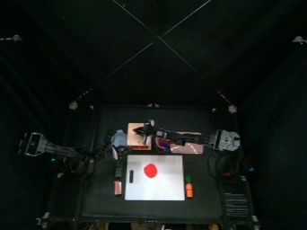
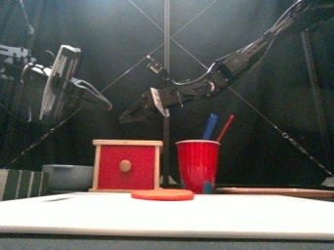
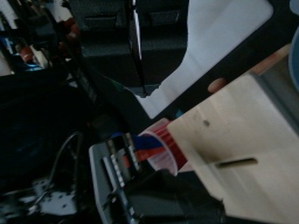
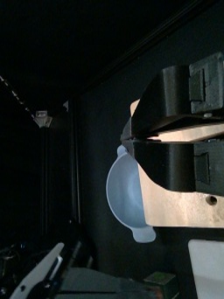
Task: Get the cutter from the drawer then cut the dough then place the extra dough in the bowl
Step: Open the drawer
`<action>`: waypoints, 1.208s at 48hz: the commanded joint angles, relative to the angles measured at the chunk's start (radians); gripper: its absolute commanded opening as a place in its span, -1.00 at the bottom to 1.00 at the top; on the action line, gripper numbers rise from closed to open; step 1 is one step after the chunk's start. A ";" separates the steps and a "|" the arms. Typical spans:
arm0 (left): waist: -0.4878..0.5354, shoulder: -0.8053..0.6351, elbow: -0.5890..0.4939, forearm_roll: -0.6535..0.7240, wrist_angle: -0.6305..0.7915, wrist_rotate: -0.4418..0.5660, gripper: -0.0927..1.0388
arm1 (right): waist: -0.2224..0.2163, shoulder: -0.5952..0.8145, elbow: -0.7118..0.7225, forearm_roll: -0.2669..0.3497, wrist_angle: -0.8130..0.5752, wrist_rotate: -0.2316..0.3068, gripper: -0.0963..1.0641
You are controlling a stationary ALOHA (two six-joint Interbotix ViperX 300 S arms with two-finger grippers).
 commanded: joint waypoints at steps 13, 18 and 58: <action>-0.015 0.229 -0.112 0.029 -0.054 -0.170 -0.61 | 0.008 0.018 -0.020 -0.003 0.035 0.000 -0.79; -0.014 0.238 -0.115 0.021 -0.054 -0.218 -0.52 | 0.017 0.037 -0.018 -0.003 0.040 0.002 -0.79; -0.012 0.321 -0.141 -0.123 -0.037 -0.468 0.70 | 0.044 0.103 -0.011 -0.034 0.060 -0.008 -0.79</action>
